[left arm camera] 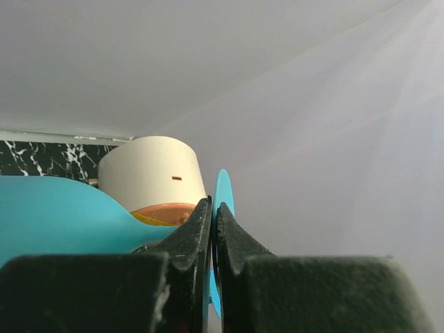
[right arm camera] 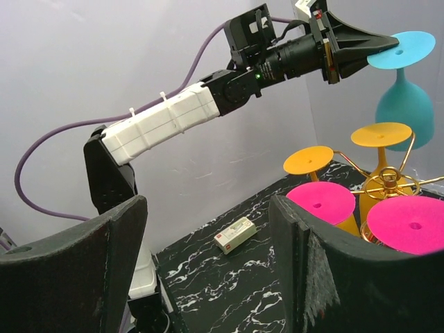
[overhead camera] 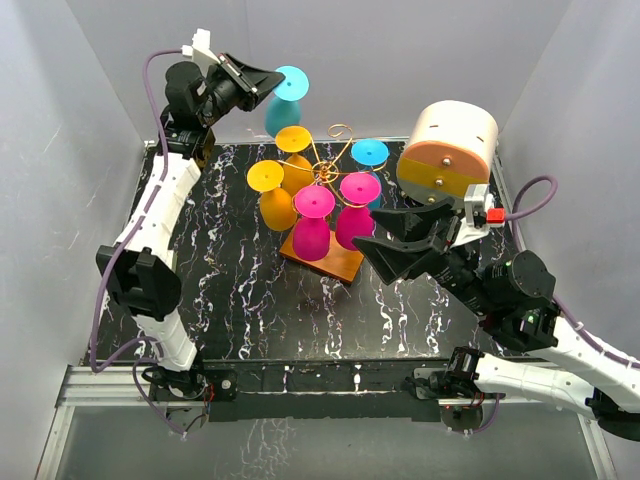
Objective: Place the wine glass upside down on the wine glass rack
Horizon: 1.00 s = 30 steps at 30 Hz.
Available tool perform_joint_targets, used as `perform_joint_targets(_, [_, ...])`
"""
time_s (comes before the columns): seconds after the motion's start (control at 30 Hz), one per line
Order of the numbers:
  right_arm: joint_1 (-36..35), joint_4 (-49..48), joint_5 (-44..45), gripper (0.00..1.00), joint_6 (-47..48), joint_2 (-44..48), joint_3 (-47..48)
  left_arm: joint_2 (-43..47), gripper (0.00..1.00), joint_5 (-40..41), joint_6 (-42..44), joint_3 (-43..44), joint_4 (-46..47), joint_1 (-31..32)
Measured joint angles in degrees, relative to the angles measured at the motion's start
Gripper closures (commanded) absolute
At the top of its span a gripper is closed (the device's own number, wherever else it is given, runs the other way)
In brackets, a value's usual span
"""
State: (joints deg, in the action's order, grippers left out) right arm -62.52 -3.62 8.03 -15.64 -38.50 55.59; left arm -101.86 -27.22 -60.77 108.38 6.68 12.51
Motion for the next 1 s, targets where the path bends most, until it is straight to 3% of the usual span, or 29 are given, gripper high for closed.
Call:
perform_joint_targets(0.3, [0.0, 0.0, 0.0, 0.30, -1.0, -0.2, 0.0, -4.3, 1.00, -2.7, -4.6, 1.4, -0.3, 1.5])
perform_joint_targets(0.57, [0.0, 0.0, -0.7, 0.30, -1.0, -0.4, 0.0, -11.3, 1.00, -6.8, -4.8, 8.3, -5.0, 3.6])
perform_joint_targets(1.0, [0.0, 0.0, -0.7, 0.30, -1.0, -1.0, -0.3, -10.0, 1.00, -8.2, -2.8, 5.1, -8.2, 6.1])
